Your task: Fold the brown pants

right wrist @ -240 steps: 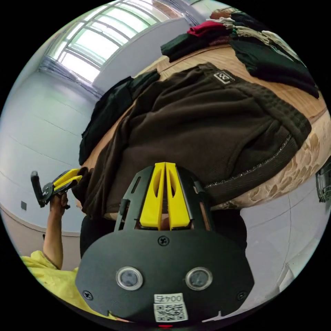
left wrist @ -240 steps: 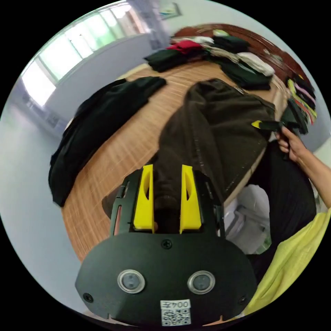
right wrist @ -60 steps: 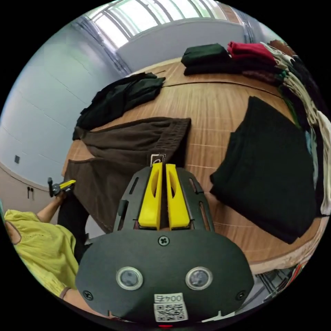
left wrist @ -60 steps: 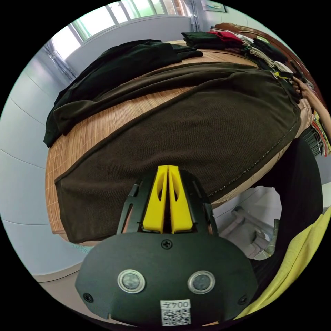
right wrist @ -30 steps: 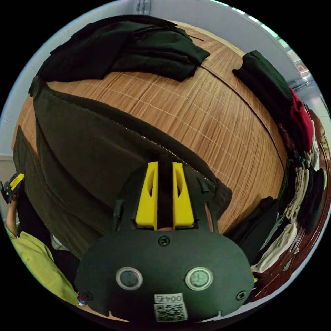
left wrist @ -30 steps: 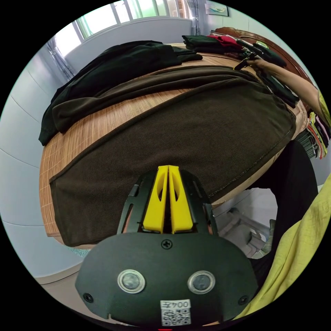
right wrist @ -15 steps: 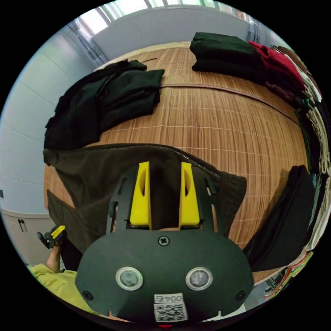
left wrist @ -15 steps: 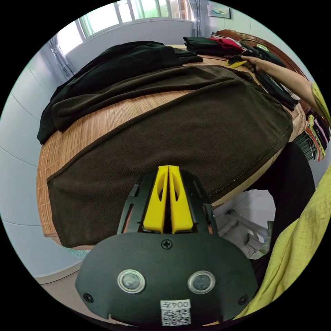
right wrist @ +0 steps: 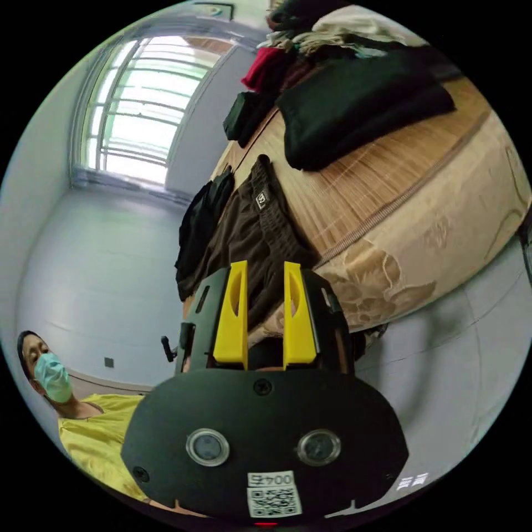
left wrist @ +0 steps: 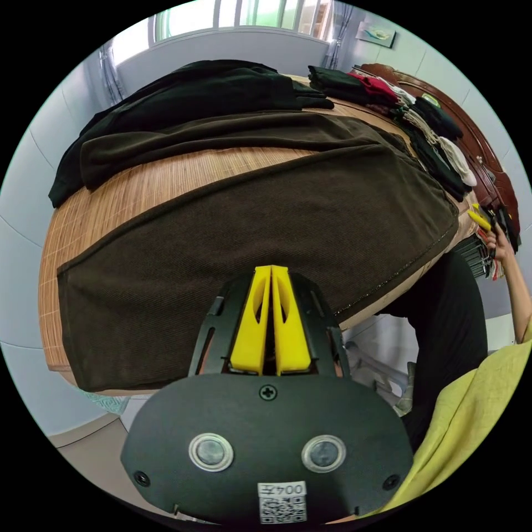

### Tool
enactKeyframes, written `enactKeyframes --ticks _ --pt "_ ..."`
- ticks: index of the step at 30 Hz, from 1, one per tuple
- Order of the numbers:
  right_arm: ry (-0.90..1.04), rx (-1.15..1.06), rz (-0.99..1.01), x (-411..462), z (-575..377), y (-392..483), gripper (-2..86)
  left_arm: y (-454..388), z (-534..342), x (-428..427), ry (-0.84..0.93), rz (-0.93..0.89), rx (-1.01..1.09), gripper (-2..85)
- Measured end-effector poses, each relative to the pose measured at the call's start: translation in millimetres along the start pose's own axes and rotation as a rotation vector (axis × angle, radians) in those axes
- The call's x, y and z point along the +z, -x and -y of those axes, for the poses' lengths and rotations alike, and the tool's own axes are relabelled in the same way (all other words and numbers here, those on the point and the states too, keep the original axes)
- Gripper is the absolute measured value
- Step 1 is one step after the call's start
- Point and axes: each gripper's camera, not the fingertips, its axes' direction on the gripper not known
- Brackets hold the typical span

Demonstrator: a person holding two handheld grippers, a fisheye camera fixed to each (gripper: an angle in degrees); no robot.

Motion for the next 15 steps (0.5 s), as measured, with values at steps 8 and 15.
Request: enactKeyframes --ticks 8,15 --pt "-0.095 0.111 0.104 -6 -31 -32 11.3 7 -2 -5 0.002 0.02 -0.013 0.7" --pt "-0.074 0.124 -0.022 14 -27 -1 9.0 26 -5 -10 0.002 -0.034 -0.046 0.7"
